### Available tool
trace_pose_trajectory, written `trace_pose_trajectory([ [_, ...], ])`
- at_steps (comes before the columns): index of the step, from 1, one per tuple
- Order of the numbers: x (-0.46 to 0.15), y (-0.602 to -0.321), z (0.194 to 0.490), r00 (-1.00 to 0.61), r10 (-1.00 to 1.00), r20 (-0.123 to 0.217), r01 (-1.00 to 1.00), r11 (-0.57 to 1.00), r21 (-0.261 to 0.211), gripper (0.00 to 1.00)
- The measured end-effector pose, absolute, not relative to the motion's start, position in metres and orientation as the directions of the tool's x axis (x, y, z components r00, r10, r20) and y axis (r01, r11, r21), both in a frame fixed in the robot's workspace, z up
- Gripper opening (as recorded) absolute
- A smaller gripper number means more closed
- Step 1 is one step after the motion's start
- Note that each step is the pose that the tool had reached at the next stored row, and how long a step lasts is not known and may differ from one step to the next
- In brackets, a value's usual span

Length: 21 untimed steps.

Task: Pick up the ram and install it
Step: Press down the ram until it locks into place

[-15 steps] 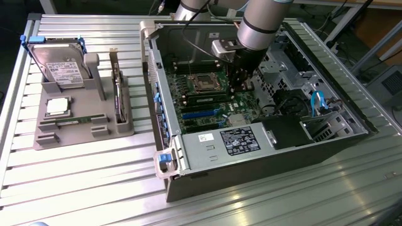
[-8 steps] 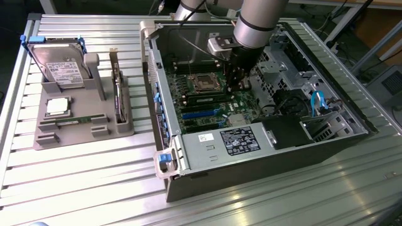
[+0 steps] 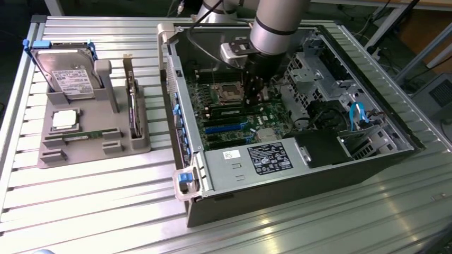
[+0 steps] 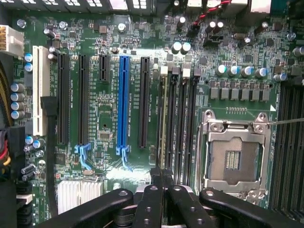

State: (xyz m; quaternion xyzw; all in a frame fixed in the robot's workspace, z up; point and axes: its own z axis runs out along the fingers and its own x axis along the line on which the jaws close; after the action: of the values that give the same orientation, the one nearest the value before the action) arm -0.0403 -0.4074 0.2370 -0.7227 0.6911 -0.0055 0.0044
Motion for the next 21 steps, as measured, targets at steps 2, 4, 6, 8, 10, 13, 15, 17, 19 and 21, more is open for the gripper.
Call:
trace_pose_trajectory([
  [2,-0.044,-0.407,0.237,0.045,-0.999,0.002,-0.999,-0.045,-0.014,0.11],
  [4,-0.050,-0.407,0.237,0.045,-0.999,0.002,-0.999,-0.045,-0.014,0.11],
  [6,-0.058,-0.407,0.237,0.045,-0.999,0.002,-0.999,-0.045,-0.014,0.11],
  [8,-0.059,-0.407,0.237,0.045,-0.999,0.002,-0.999,-0.045,-0.014,0.11],
  [10,-0.060,-0.407,0.237,0.045,-0.999,0.002,-0.999,-0.045,-0.014,0.11],
  [13,-0.062,-0.407,0.237,0.045,-0.999,0.002,-0.999,-0.045,-0.014,0.11],
  [15,-0.062,-0.407,0.237,0.045,-0.999,0.002,-0.999,-0.045,-0.014,0.11],
  [17,-0.062,-0.407,0.236,0.045,-0.999,0.002,-0.999,-0.045,-0.014,0.11],
  [19,-0.062,-0.408,0.234,0.045,-0.999,0.002,-0.999,-0.045,-0.015,0.11],
  [21,-0.062,-0.407,0.232,0.045,-0.999,0.002,-0.999,-0.045,-0.015,0.11],
])
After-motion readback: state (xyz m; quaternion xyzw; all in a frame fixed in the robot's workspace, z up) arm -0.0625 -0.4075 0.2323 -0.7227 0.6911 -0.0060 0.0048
